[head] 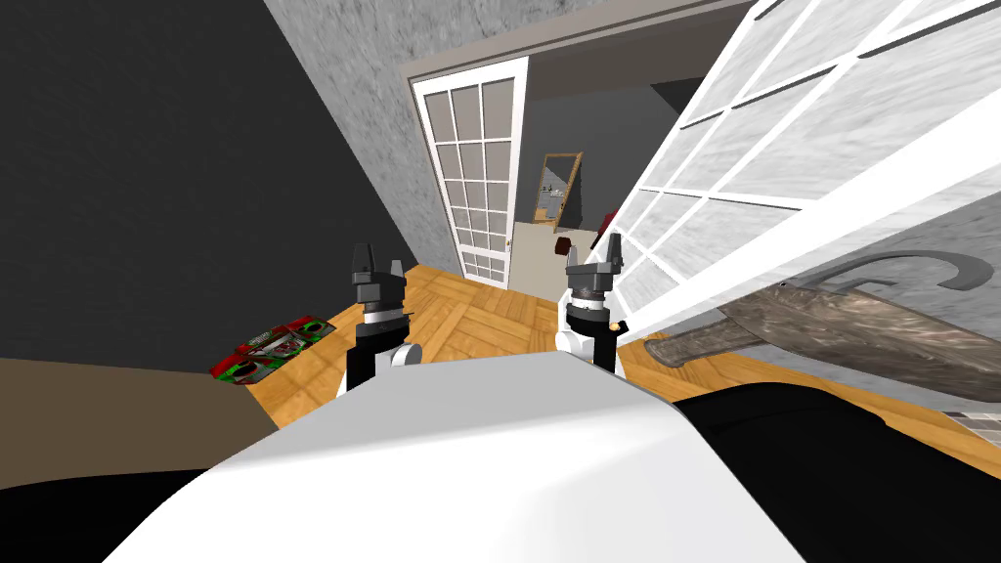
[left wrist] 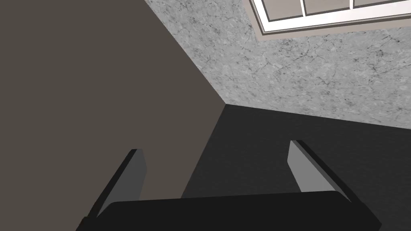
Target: Pull the door open
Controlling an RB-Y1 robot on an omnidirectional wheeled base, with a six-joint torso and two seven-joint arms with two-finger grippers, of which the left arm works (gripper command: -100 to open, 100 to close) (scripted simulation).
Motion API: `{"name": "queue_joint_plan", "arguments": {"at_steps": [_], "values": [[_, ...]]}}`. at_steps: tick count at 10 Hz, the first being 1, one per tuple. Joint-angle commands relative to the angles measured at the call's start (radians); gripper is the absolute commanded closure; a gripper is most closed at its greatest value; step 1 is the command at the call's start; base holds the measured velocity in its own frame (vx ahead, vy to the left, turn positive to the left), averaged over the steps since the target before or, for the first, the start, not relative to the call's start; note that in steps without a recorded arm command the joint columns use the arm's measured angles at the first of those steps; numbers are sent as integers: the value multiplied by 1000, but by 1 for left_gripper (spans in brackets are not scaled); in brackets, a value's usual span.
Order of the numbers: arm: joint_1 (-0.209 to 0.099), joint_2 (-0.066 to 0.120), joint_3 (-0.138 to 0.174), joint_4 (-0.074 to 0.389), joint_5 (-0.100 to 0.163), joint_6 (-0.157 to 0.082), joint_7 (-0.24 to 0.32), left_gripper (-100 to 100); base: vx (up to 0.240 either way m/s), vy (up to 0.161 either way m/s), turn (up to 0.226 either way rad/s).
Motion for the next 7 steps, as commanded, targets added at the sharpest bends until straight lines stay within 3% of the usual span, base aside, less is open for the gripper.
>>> {"name": "queue_joint_plan", "arguments": {"at_steps": [1,7], "values": [[-6,7,6,31,-6,-10,-23,-100,70,-15,-77],[-29,27,26,141,-29,-47,-103,-100,133,-39,-70]]}}
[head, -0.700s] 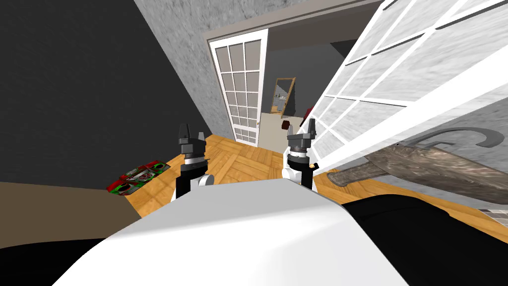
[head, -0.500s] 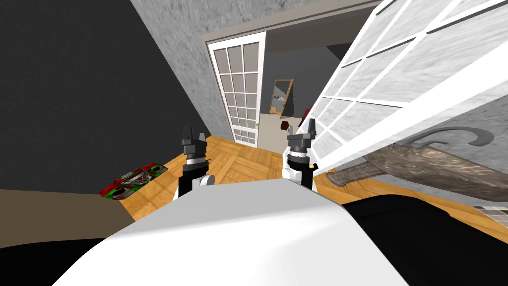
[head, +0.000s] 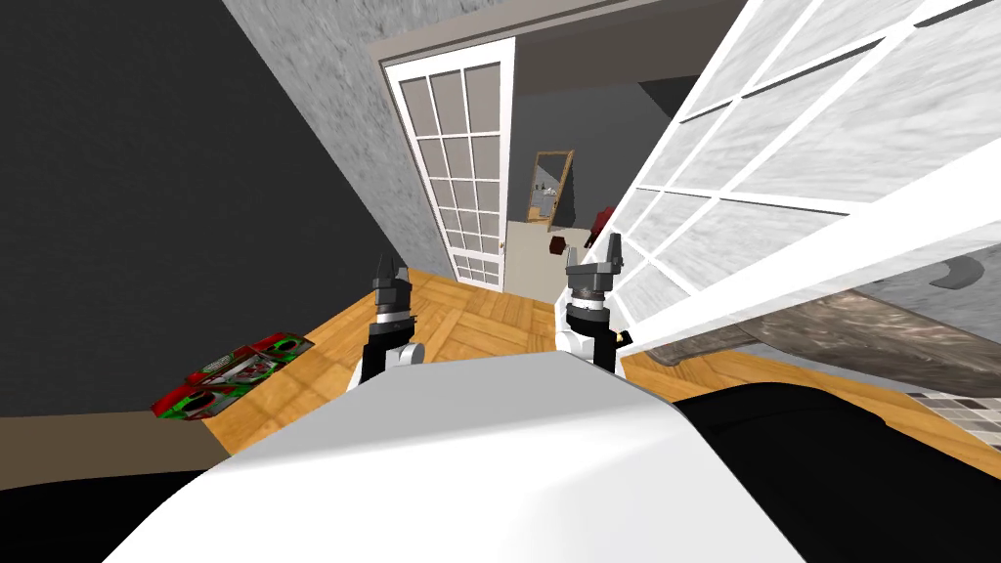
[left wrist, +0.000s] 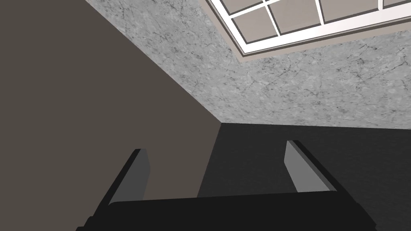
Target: Pull the door open
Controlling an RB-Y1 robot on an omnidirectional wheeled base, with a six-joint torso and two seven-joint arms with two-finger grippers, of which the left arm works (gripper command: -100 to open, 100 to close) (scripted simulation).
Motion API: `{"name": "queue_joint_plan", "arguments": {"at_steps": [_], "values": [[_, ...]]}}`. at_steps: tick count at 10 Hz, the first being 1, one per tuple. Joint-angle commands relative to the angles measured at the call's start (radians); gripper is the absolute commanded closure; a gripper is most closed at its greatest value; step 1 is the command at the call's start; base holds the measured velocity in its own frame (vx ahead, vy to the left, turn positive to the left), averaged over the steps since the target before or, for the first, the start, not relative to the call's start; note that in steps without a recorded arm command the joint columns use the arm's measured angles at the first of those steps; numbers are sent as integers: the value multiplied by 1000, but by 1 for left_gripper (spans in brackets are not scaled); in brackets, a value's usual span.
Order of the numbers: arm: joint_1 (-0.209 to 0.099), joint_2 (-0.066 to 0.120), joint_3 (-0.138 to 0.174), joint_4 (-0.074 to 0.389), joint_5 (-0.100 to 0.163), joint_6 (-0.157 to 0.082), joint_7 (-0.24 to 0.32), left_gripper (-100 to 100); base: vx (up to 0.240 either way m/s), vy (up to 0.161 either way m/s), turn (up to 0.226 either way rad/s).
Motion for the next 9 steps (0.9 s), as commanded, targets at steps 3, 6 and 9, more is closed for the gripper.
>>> {"name": "queue_joint_plan", "arguments": {"at_steps": [3,6,9], "values": [[-17,13,16,88,-18,-31,-67,-100,128,-29,-80],[-28,19,26,141,-29,-48,-105,-100,124,-29,-69],[-40,25,36,199,-41,-67,-147,-100,97,-22,-73]]}}
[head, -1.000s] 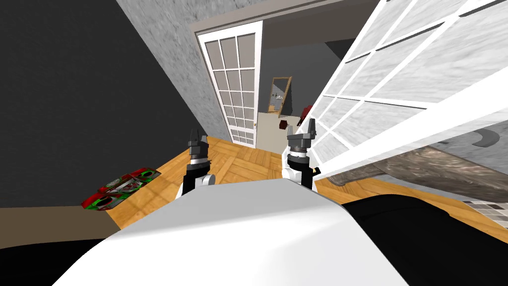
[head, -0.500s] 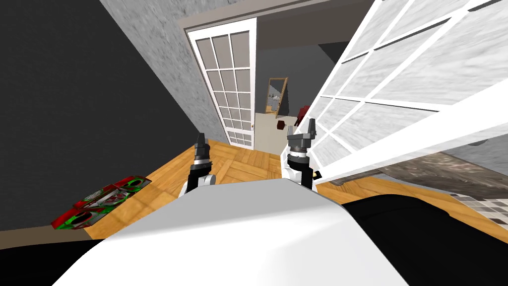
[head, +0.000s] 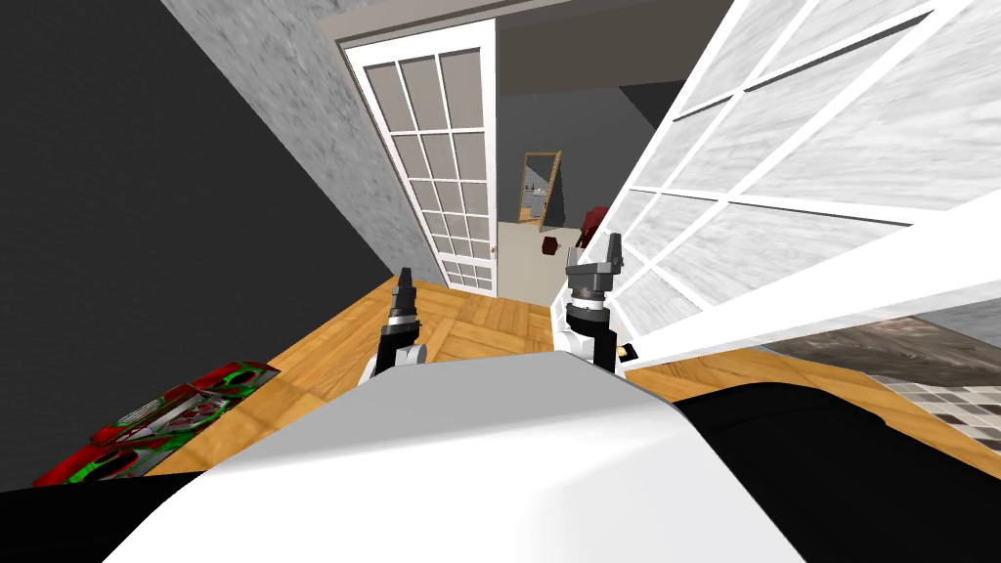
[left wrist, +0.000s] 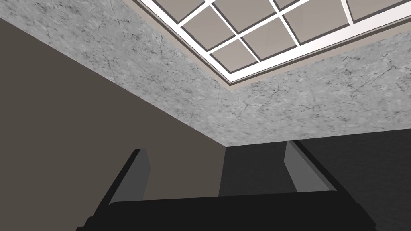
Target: Pull the door open
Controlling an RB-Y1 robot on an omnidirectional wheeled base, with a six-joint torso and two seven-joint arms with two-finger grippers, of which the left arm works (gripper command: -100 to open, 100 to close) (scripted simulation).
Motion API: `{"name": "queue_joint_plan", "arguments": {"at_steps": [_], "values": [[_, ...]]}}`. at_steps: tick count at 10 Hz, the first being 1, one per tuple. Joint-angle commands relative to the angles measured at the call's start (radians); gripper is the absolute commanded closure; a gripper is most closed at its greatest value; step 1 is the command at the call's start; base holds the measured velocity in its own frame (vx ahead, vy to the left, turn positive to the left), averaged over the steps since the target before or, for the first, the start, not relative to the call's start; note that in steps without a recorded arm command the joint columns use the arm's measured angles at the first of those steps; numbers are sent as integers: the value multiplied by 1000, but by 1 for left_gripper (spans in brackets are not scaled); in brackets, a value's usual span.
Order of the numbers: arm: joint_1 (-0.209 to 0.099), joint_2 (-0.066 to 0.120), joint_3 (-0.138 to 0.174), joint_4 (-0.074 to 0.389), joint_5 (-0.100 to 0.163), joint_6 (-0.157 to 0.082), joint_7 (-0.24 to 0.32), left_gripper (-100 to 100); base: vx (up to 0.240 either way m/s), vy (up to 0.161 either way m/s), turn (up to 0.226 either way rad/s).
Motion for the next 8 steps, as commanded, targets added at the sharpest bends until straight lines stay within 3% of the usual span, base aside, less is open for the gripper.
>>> {"name": "queue_joint_plan", "arguments": {"at_steps": [1,8], "values": [[-5,4,6,28,-6,-8,-24,-100,86,-28,-63],[-36,16,33,176,-37,-58,-132,-100,103,-25,-76]]}}
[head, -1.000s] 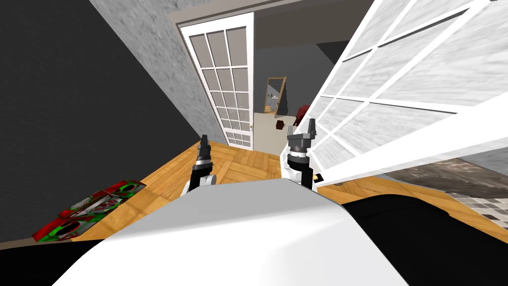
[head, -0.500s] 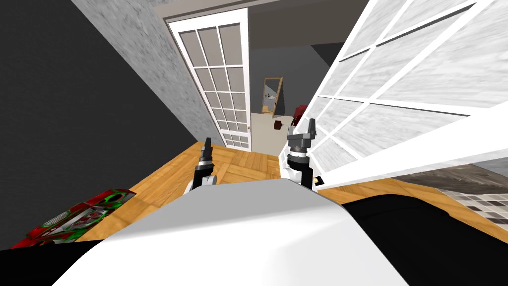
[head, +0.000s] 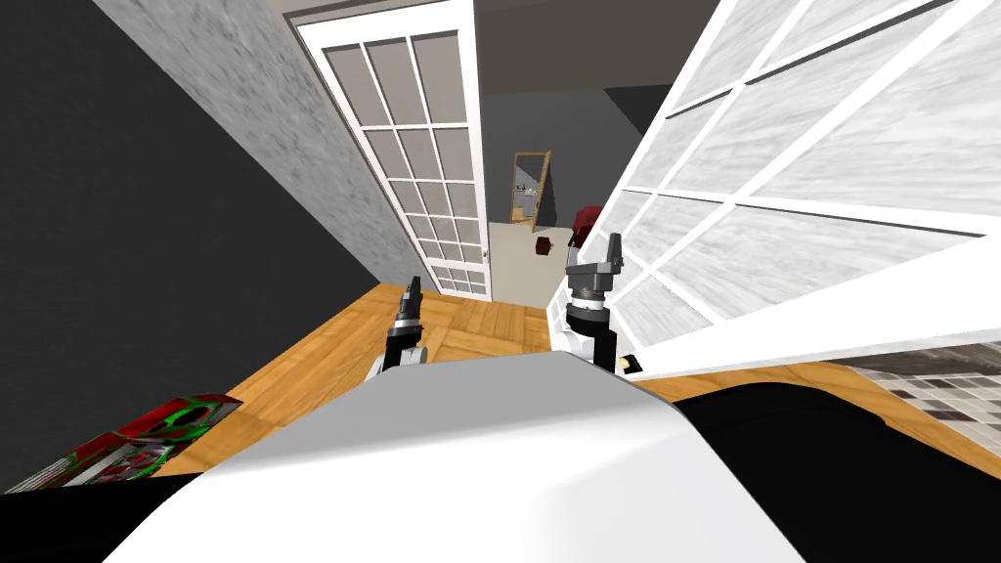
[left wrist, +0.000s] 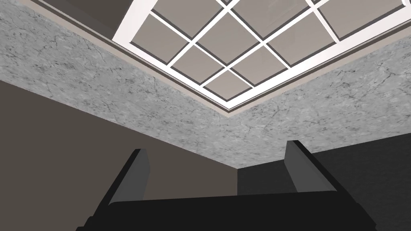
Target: Pull the door open
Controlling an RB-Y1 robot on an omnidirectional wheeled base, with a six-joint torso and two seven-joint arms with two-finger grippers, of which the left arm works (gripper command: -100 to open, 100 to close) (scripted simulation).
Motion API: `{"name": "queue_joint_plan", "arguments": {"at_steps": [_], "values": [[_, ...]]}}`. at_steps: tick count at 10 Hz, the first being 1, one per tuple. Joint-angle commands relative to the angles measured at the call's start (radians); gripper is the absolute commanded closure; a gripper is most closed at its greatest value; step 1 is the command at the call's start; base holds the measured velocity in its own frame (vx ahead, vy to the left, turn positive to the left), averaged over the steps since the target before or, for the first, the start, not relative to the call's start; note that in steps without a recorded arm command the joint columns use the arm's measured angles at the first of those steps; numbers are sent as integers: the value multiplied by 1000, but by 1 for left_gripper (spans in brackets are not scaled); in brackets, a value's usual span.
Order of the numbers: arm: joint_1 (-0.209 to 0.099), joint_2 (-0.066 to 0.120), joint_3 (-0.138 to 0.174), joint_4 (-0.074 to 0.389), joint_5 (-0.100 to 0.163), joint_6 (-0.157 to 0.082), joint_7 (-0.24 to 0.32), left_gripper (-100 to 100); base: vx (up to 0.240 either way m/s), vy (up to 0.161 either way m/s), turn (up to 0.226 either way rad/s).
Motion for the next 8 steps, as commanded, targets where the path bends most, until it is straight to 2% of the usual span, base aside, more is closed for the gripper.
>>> {"name": "queue_joint_plan", "arguments": {"at_steps": [1,8], "values": [[-9,4,9,44,-6,-18,-28,-100,99,-14,-77],[-42,13,38,204,-39,-72,-144,-100,108,-21,-78]]}}
